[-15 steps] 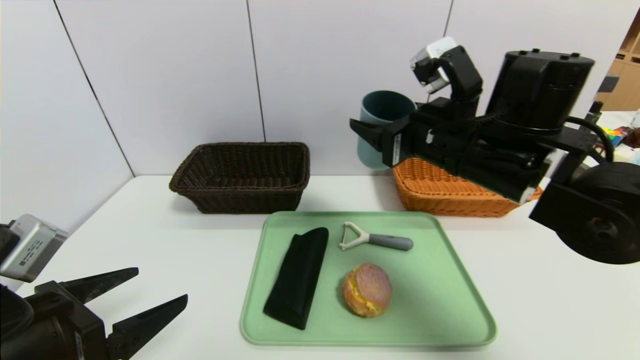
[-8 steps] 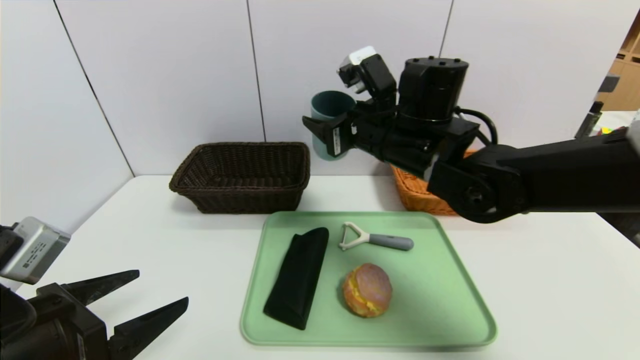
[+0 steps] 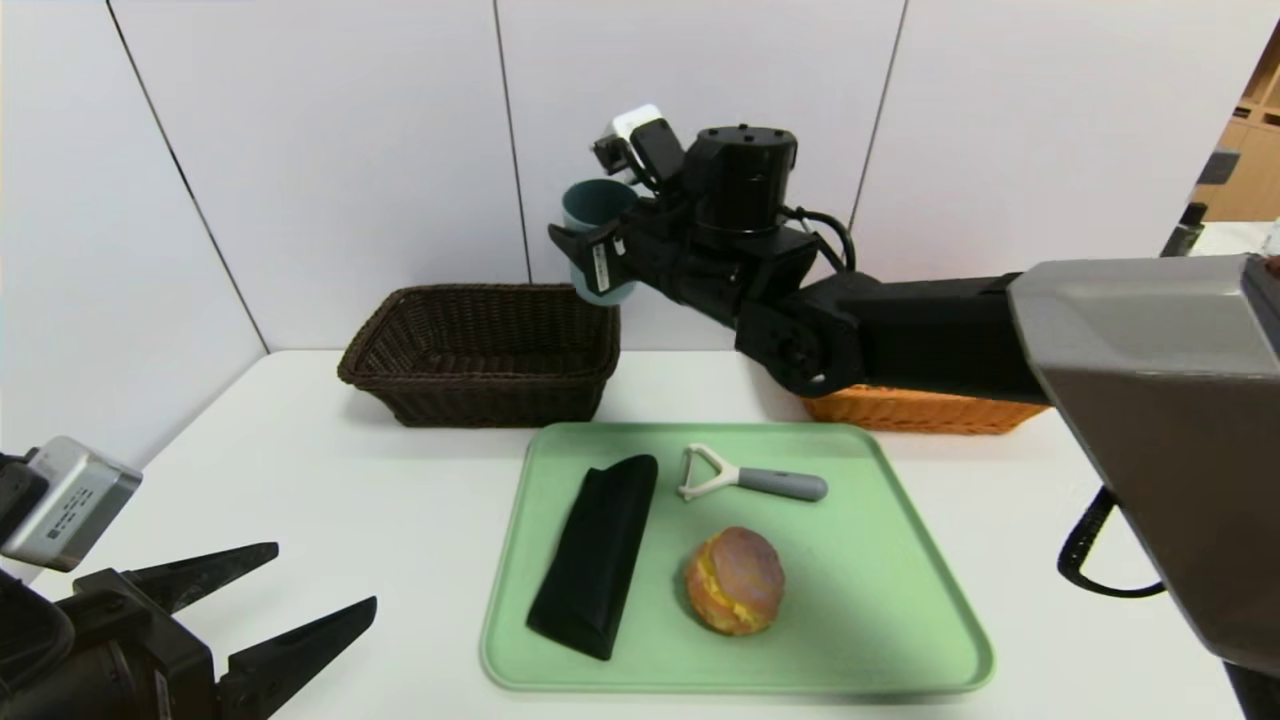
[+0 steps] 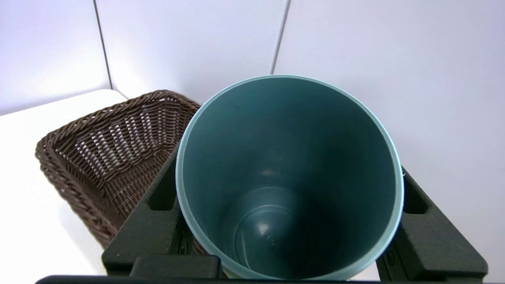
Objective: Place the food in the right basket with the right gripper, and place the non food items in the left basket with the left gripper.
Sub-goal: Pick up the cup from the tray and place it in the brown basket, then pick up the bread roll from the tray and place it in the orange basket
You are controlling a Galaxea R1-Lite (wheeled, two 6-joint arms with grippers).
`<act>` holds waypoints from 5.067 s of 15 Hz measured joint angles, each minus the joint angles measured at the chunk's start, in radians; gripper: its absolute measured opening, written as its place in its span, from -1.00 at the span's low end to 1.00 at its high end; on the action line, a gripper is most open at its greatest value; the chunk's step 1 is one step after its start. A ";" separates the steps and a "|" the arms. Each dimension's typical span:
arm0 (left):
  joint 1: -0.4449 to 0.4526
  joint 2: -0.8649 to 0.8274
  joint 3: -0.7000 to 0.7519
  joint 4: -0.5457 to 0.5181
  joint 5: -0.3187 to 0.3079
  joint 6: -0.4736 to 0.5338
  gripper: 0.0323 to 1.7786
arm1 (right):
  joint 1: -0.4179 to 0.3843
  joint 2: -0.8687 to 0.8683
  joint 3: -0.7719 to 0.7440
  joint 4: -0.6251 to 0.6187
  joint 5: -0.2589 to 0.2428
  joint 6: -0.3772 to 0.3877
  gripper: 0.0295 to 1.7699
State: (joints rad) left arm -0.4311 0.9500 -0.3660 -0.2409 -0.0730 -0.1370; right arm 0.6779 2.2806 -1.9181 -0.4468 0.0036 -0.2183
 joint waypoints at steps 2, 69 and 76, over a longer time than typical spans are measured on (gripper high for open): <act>0.000 -0.001 0.000 0.000 0.000 -0.003 0.90 | 0.026 0.047 -0.034 0.029 0.008 -0.001 0.29; 0.000 -0.029 0.033 0.000 0.000 -0.004 0.90 | 0.031 -0.904 1.191 0.227 -0.095 0.084 0.91; 0.000 -0.040 0.040 0.000 0.000 -0.003 0.90 | 0.094 -0.885 1.225 0.226 -0.094 0.150 0.91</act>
State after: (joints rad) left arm -0.4311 0.9096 -0.3262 -0.2404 -0.0734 -0.1404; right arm 0.7721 1.3960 -0.6928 -0.2211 -0.0904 -0.0687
